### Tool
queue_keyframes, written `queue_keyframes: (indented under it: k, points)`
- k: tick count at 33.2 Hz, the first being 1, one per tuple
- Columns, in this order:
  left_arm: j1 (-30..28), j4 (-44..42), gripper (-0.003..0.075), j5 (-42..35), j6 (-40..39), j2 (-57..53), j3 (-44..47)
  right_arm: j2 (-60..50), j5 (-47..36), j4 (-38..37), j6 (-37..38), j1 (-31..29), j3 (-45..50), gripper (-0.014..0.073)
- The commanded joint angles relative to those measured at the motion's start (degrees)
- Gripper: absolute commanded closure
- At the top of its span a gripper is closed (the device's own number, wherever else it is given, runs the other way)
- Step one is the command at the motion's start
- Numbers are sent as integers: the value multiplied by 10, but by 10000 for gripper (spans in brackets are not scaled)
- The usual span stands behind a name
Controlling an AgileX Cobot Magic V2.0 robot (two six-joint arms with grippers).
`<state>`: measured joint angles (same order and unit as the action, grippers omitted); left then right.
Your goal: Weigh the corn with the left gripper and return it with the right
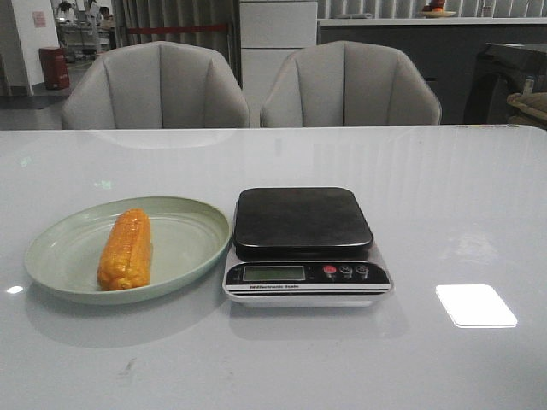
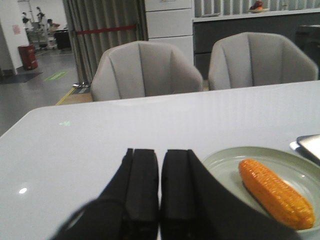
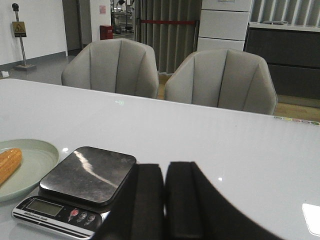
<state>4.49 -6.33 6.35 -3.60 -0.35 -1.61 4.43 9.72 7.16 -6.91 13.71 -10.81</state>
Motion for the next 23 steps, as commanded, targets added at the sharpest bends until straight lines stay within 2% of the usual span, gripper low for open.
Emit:
queue_keyframes:
  k: [1, 9, 23]
  points:
    - [-28, 1, 598, -53, 0, -12, 3, 6, -42, 1, -7, -3, -15, 439]
    - [-75, 40, 598, -79, 0, -12, 39, 6, -42, 1, -7, -3, -15, 439]
    - [-51, 40, 598, -81, 0, -12, 38, 6, -42, 1, -7, -3, -15, 439]
